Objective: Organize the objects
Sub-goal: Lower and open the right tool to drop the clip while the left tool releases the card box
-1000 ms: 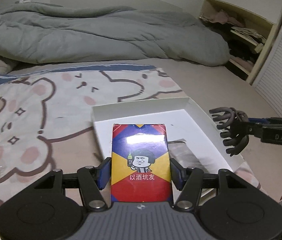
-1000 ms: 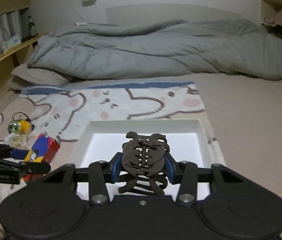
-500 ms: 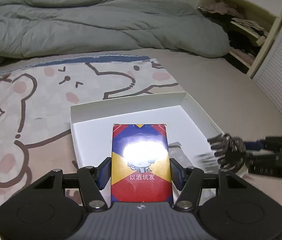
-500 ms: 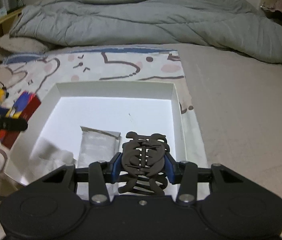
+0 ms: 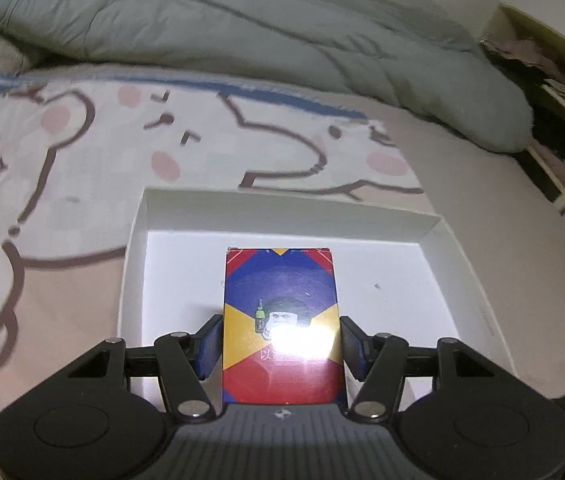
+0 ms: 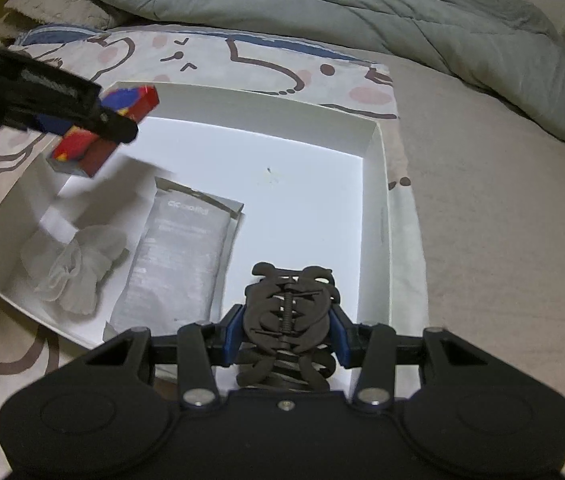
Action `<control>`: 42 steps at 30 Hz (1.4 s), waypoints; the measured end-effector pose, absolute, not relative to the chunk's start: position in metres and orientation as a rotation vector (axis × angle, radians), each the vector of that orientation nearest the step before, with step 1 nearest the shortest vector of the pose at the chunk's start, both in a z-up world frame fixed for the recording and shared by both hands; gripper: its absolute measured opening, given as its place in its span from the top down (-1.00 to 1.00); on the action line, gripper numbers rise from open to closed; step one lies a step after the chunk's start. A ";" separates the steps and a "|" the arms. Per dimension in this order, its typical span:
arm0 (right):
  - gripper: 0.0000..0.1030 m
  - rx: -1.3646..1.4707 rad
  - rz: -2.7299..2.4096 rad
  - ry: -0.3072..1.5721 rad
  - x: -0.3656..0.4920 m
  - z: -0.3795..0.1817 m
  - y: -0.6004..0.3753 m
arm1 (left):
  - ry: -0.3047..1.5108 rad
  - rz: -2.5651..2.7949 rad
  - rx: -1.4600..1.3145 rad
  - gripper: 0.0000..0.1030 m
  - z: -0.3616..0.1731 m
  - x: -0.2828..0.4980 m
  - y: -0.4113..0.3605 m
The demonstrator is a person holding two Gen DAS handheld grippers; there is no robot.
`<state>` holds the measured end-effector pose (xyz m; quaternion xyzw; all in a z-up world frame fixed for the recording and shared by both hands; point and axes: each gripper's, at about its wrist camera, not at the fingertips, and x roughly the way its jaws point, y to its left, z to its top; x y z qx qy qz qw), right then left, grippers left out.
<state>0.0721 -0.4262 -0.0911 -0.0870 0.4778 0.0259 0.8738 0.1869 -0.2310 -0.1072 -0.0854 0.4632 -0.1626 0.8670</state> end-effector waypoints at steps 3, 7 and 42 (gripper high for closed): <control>0.12 -0.178 0.048 1.002 0.072 -0.092 -0.428 | 0.999 -0.317 -0.177 -0.18 -0.122 0.190 -0.236; 0.12 -0.177 0.020 1.005 0.075 -0.094 -0.432 | 1.012 -0.301 -0.161 -0.18 -0.133 0.190 -0.243; -0.32 0.020 -0.033 0.937 0.063 -0.055 -0.437 | 0.990 -0.363 -0.030 -0.19 -0.081 0.157 -0.226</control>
